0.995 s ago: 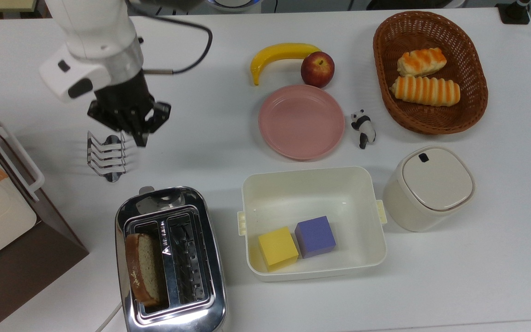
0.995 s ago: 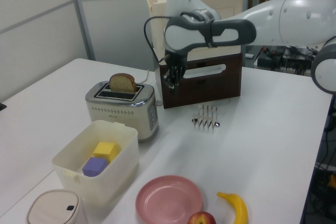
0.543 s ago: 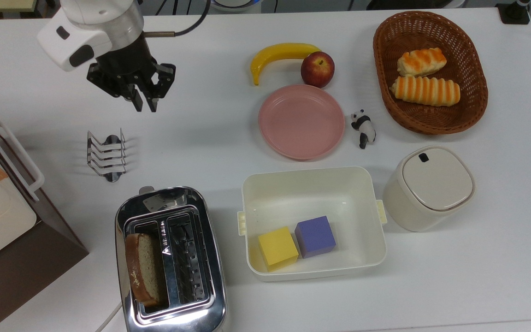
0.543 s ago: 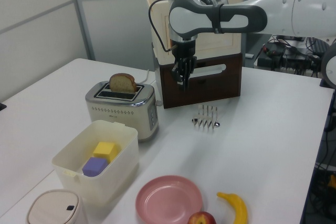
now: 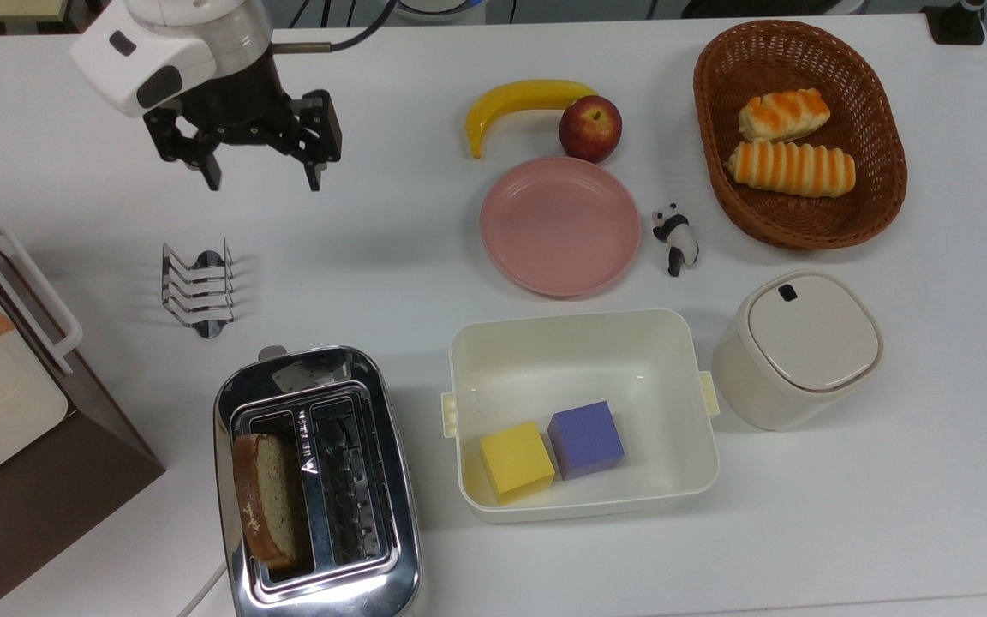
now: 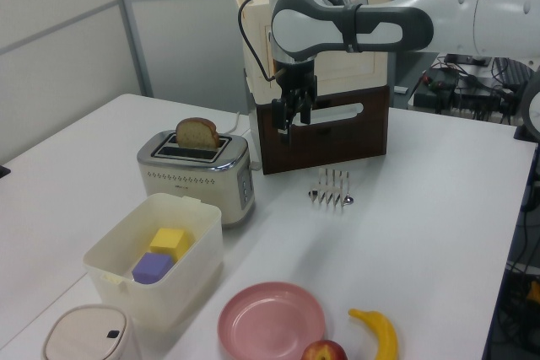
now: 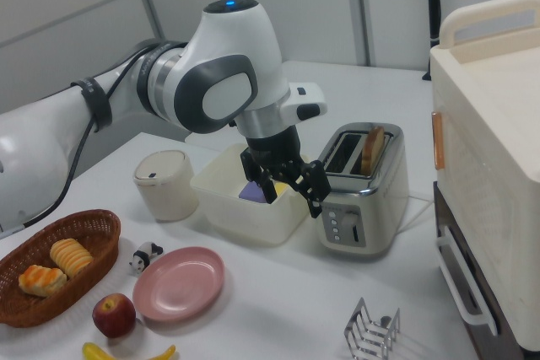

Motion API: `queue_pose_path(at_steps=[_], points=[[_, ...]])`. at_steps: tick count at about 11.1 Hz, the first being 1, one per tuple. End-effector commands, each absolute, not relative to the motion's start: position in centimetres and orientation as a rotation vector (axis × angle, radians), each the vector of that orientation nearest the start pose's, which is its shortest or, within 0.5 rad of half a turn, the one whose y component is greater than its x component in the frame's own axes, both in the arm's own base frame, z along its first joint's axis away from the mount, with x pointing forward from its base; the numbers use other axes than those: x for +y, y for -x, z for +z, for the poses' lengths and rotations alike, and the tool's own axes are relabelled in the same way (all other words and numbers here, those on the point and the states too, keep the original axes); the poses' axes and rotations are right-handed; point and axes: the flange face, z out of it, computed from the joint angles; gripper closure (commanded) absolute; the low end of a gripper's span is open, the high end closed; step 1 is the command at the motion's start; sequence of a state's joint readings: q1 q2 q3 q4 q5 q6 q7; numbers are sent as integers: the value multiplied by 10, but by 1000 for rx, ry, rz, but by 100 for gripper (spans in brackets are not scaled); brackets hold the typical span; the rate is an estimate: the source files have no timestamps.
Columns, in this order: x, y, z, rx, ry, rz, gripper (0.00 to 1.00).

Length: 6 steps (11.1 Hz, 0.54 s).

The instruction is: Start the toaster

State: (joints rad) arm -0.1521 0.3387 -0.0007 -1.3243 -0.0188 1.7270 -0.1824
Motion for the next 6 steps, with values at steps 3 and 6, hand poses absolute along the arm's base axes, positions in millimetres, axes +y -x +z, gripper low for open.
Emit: queue_pose_path(at_steps=[3, 6], points=[[-96, -646, 563, -89, 3184, -77, 0], [-97, -644, 567, -84, 3186, -86, 0]])
